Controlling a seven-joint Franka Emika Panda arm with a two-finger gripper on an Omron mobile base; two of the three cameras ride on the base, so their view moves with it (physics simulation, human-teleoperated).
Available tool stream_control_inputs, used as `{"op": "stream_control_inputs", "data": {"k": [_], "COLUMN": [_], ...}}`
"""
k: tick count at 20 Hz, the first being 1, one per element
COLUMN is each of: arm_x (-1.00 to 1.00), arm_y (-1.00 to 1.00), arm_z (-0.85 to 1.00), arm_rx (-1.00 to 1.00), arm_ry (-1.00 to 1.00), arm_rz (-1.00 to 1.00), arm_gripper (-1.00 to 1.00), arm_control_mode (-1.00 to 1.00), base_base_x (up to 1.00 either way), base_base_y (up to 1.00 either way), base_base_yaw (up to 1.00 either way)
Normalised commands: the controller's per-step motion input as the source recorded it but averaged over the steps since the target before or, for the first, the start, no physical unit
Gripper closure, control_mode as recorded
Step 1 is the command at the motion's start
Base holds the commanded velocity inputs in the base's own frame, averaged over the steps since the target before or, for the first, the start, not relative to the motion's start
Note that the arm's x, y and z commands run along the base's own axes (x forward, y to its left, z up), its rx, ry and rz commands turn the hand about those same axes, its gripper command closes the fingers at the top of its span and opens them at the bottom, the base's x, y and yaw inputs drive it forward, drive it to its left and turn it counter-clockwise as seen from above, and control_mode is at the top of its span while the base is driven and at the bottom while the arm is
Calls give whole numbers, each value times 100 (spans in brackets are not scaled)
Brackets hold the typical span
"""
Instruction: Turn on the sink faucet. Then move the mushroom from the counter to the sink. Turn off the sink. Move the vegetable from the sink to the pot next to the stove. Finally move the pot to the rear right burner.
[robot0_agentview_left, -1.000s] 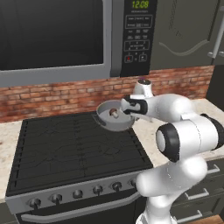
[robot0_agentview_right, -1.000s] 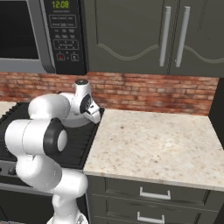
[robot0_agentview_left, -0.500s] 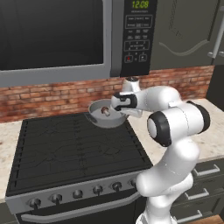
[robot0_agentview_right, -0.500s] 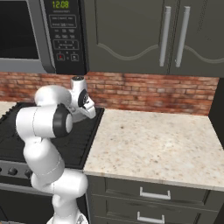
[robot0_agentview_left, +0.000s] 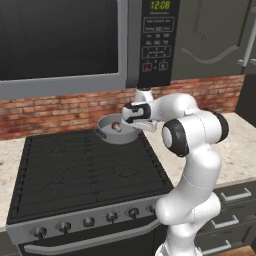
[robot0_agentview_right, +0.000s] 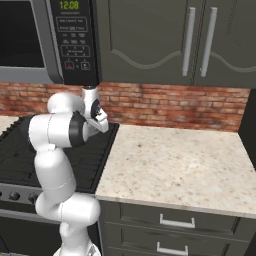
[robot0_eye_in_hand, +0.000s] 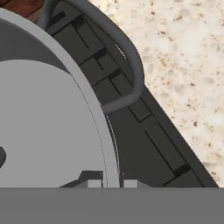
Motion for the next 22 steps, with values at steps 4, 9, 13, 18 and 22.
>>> {"op": "stream_control_inputs", "data": {"k": [4,9,13,18,22], "arm_x": [18,5,0,0,0], "arm_y": [14,5,0,0,0], "arm_z": [-17,-19,-20,-19,-17], "arm_rx": [0,0,0,0,0], "arm_ry": [1,0,0,0,0], "arm_rz": [0,0,0,0,0], "arm_gripper": [100,100,100,100,100], "arm_control_mode": [-100,-100,-100,-100,-100], "base_base_x": [0,0,0,0,0], "base_base_y": [0,0,0,0,0], "base_base_yaw": [0,0,0,0,0]}}
